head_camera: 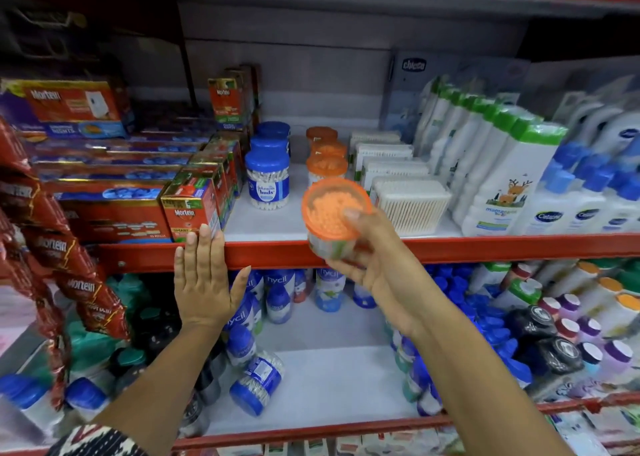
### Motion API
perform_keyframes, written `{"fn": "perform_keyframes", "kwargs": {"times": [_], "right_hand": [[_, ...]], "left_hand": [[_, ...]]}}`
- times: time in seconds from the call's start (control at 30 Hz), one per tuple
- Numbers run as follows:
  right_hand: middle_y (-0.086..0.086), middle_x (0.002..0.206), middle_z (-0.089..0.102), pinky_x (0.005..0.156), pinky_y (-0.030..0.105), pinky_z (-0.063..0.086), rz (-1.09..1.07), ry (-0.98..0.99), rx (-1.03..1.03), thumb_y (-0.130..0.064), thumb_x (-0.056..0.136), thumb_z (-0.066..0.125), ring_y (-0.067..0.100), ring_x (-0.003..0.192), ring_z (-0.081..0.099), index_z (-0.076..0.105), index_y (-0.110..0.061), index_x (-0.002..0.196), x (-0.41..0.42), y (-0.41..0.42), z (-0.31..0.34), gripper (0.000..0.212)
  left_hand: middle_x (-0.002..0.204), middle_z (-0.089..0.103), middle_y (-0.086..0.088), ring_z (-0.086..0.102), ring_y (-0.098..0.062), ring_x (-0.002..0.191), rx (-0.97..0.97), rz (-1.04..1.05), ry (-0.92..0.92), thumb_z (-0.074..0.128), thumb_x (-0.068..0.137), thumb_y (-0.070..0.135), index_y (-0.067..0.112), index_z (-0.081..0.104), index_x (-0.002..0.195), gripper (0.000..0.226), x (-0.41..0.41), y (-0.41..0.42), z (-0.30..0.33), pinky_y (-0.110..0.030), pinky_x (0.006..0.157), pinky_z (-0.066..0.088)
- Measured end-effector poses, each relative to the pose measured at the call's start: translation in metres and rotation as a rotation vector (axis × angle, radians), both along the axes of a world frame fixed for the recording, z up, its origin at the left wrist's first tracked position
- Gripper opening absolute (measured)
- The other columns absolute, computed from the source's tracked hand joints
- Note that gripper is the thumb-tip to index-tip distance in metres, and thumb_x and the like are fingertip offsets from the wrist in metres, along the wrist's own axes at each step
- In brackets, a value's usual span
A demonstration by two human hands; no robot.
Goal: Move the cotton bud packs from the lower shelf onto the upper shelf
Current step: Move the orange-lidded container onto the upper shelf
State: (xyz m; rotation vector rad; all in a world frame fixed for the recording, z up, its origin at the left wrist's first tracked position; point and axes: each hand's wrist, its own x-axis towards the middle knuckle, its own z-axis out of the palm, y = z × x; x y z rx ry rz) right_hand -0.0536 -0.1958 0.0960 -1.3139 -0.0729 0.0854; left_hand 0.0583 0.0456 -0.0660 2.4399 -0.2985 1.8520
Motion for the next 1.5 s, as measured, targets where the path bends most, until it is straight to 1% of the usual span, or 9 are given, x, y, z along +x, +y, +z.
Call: {"fn": "perform_keyframes", "kwargs": {"times": [0.1, 0.3, 0.47, 0.6, 0.83, 1.0, 1.17, 1.3, 1.5], "right_hand": [[-0.004, 0.126, 0.061, 0.102, 0.042, 0.047, -0.116, -0.097, -0.258, -0.051, 0.082, 0.063, 0.016, 0.107, 0.066, 0.051, -0.029, 0.122, 0.03, 0.014, 0.023, 0.047], [0.006, 0.137, 0.049, 0.104, 0.049, 0.039, -0.231, -0.056, -0.714, -0.072, 0.073, 0.044, 0.025, 0.126, 0.047, 0.046, -0.03, 0.132, 0.069, 0.031, 0.014, 0.073], [0.018, 0.127, 0.055, 0.089, 0.04, 0.036, -0.298, -0.101, -0.892, -0.052, 0.095, 0.028, 0.033, 0.117, 0.05, 0.054, -0.011, 0.121, 0.075, 0.029, 0.013, 0.056], [0.024, 0.118, 0.061, 0.079, 0.036, 0.036, -0.399, -0.171, -0.93, -0.037, 0.099, 0.028, 0.034, 0.106, 0.056, 0.06, 0.001, 0.108, 0.074, 0.026, 0.017, 0.05], [0.019, 0.115, 0.063, 0.076, 0.035, 0.036, -0.544, -0.224, -0.862, -0.037, 0.1, 0.035, 0.035, 0.107, 0.058, 0.05, 0.0, 0.116, 0.075, 0.026, 0.009, 0.043], [0.013, 0.124, 0.056, 0.092, 0.039, 0.043, -0.538, -0.332, -0.886, -0.039, 0.098, 0.04, 0.029, 0.115, 0.054, 0.047, -0.004, 0.125, 0.073, 0.023, -0.005, 0.044], [0.017, 0.142, 0.047, 0.114, 0.03, 0.028, -0.765, -0.796, -0.98, -0.026, 0.096, 0.049, 0.028, 0.135, 0.039, 0.044, -0.002, 0.137, 0.029, 0.029, -0.036, 0.048], [0.018, 0.125, 0.061, 0.098, 0.04, 0.046, -0.483, -1.095, -1.193, -0.011, 0.085, 0.054, 0.032, 0.119, 0.053, 0.053, -0.007, 0.124, 0.003, 0.035, -0.118, 0.04], [0.009, 0.114, 0.064, 0.082, 0.03, 0.054, 0.123, -0.823, -1.415, -0.012, 0.064, 0.053, 0.022, 0.106, 0.052, 0.055, -0.011, 0.117, 0.011, 0.053, -0.221, 0.053]], "left_hand": [[0.164, 0.001, -0.004, 0.004, -0.022, 0.151, -0.005, -0.008, -0.009, 0.027, 0.103, 0.048, 0.01, 0.009, 0.155, 0.066, -0.001, 0.0, 0.002, -0.039, 0.123, 0.007], [0.164, 0.004, -0.005, 0.007, -0.022, 0.151, 0.003, -0.021, -0.024, 0.027, 0.103, 0.048, 0.01, 0.011, 0.155, 0.066, -0.001, -0.001, 0.004, -0.039, 0.123, 0.009], [0.164, 0.003, -0.004, 0.006, -0.021, 0.151, -0.002, -0.025, -0.023, 0.026, 0.103, 0.048, 0.011, 0.01, 0.155, 0.065, 0.0, -0.001, 0.007, -0.039, 0.123, 0.007], [0.164, 0.003, -0.004, 0.006, -0.021, 0.151, -0.002, -0.027, -0.025, 0.025, 0.103, 0.048, 0.011, 0.009, 0.155, 0.066, 0.001, -0.001, 0.006, -0.039, 0.123, 0.007], [0.164, 0.002, -0.004, 0.005, -0.021, 0.151, -0.003, -0.034, -0.023, 0.025, 0.103, 0.048, 0.011, 0.009, 0.155, 0.066, 0.0, -0.001, 0.007, -0.038, 0.123, 0.006], [0.164, 0.001, -0.003, 0.005, -0.021, 0.151, -0.006, -0.04, -0.014, 0.026, 0.103, 0.049, 0.012, 0.008, 0.155, 0.066, 0.0, -0.001, 0.007, -0.038, 0.123, 0.006], [0.164, 0.003, -0.005, 0.007, -0.022, 0.151, 0.006, -0.019, -0.027, 0.031, 0.103, 0.046, 0.008, 0.018, 0.153, 0.065, 0.002, -0.001, 0.009, -0.04, 0.123, 0.009], [0.164, 0.0, -0.003, 0.004, -0.021, 0.151, 0.001, -0.006, -0.007, 0.032, 0.102, 0.046, 0.006, 0.025, 0.148, 0.061, 0.0, -0.001, 0.007, -0.039, 0.123, 0.008], [0.164, -0.005, -0.001, 0.0, -0.019, 0.151, -0.012, -0.001, 0.017, 0.028, 0.103, 0.048, 0.011, 0.014, 0.153, 0.064, -0.002, -0.002, 0.005, -0.038, 0.123, 0.005]]}}
